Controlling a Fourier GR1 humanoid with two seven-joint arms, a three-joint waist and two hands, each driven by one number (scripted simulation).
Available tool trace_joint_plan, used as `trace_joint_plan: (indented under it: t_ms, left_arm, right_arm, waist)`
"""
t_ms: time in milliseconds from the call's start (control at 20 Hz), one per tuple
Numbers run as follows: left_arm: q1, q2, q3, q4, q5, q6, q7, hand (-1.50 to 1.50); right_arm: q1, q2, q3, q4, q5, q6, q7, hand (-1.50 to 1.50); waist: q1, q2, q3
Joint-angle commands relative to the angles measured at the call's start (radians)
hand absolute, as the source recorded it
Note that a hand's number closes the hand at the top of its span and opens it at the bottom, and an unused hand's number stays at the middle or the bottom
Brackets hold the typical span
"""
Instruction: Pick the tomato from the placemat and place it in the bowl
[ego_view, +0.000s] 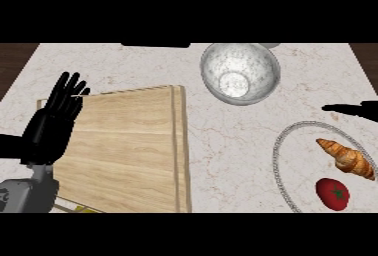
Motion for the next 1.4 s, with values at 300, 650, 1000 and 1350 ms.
trace_joint_plan:
  t_ms: [300,650,1000,1350]
  left_arm:
    - [0.060,-0.031,0.023,-0.039,-0.021,0.001,0.017,0.00]
    - [0.036,-0.022,0.066,-0.049,-0.039,-0.018,0.031,0.00]
    - [0.031,-0.012,0.116,0.021,-0.017,-0.090,0.006,0.00]
    - [0.119,-0.065,0.101,-0.053,-0.046,-0.085,-0.011,0.00]
  right_arm:
    - [0.003,0.124,-0.067,-0.178,-0.063,0.234,0.334,-1.50]
    - [0.129,0.125,-0.134,-0.241,-0.033,0.253,0.293,-1.50]
    - [0.269,0.129,-0.164,-0.325,0.107,0.110,0.143,-1.50]
    - [0.291,0.193,-0.167,-0.292,0.234,0.023,0.050,-1.50]
  waist:
    - [-0.042,-0.008,0.002]
    - [-0.041,-0.006,0.003]
    - [-0.044,-0.005,0.003]
    - [-0.035,-0.005,0.003]
